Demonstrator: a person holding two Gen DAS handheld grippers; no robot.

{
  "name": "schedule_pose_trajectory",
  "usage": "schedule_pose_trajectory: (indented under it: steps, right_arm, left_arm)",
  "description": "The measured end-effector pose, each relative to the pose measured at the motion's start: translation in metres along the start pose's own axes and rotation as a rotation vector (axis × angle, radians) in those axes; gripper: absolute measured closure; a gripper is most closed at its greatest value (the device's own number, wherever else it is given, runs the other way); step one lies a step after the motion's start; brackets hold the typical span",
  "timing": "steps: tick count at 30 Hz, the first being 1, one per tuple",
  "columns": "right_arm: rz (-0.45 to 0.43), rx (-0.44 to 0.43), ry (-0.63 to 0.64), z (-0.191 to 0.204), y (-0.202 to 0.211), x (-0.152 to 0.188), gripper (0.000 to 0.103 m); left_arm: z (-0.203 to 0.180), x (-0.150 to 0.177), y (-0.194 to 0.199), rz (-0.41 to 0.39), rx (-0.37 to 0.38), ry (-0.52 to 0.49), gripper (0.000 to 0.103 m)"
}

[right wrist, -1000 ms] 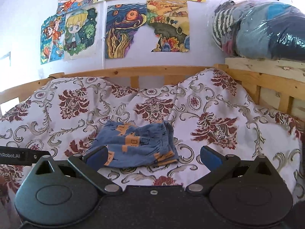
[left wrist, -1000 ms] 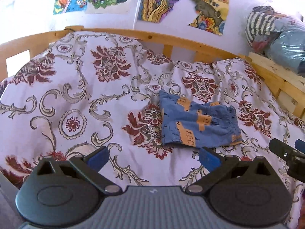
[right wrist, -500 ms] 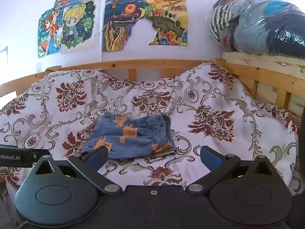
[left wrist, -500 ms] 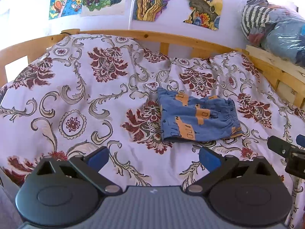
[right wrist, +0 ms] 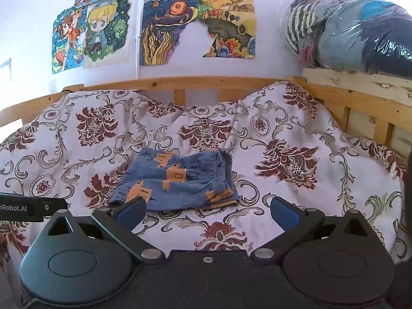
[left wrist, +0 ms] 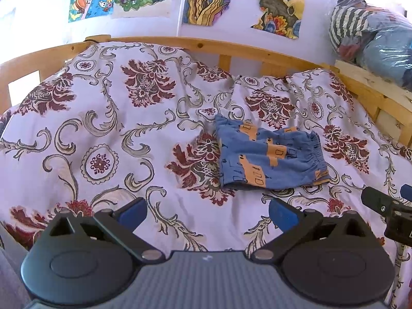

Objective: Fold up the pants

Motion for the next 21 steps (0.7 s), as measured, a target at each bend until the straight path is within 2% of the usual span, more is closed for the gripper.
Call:
schedule_pose_trajectory:
  steps: [21]
  right_arm:
    - [0.01, -0.003, 0.003, 0.0021, -0.0021, 0.0059, 0.001]
  left_arm:
    - [0.0003, 0.0008, -0.0008, 0.003, 0.0, 0.001, 0.0]
Point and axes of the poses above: each gripper's, at about its wrist camera, not at the fingertips, and y roughly against the way its jaws point, z to its left, x to its underside, the point moved 4 cm from there along -y, roughly the way its jaws point, and after that the axes turned 14 degrees about -x, right-handed, at the moved point
